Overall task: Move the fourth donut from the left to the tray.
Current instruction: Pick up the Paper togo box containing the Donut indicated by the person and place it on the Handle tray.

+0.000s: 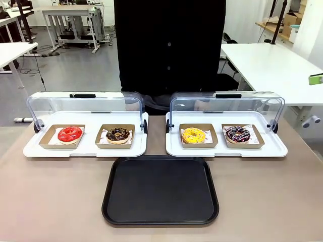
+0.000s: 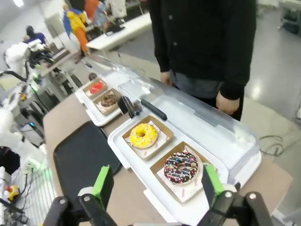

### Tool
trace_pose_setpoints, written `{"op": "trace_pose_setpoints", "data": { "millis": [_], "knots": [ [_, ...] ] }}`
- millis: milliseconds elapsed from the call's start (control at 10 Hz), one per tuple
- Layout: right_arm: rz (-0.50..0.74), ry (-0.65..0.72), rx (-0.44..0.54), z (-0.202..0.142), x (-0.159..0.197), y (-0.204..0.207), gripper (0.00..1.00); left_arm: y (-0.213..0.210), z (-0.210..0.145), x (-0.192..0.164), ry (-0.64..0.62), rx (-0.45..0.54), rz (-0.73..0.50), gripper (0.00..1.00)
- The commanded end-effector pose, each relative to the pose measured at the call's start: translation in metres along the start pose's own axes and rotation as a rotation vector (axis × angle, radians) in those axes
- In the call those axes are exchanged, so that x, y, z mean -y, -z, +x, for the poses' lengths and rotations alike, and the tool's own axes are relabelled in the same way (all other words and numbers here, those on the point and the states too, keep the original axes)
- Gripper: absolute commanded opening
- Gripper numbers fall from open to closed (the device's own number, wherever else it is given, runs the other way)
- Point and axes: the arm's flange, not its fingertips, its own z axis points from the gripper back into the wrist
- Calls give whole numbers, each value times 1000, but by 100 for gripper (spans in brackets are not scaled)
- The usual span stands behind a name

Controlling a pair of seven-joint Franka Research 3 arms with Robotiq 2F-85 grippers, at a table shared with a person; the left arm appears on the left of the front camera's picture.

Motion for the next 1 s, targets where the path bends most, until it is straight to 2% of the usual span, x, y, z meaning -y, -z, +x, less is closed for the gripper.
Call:
{"op": "trace_pose_setpoints", "data": {
  "millis": [0, 300, 400, 500, 900],
  "knots": [
    [47, -12, 48, -2, 23, -7, 100, -1, 3, 1, 42, 57, -29, 100],
    [60, -24, 77, -6, 20, -19, 100, 1, 7, 15, 46, 94, -15, 100],
    [52, 15, 57, -16, 21, -14, 100, 9, 10, 18, 60, 76, 6, 100],
    [52, 15, 57, -16, 21, -14, 100, -2, 4, 10, 33, 66, -20, 100],
    [52, 15, 57, -16, 21, -14, 100, -2, 4, 10, 33, 66, -20, 100]
  ]
}}
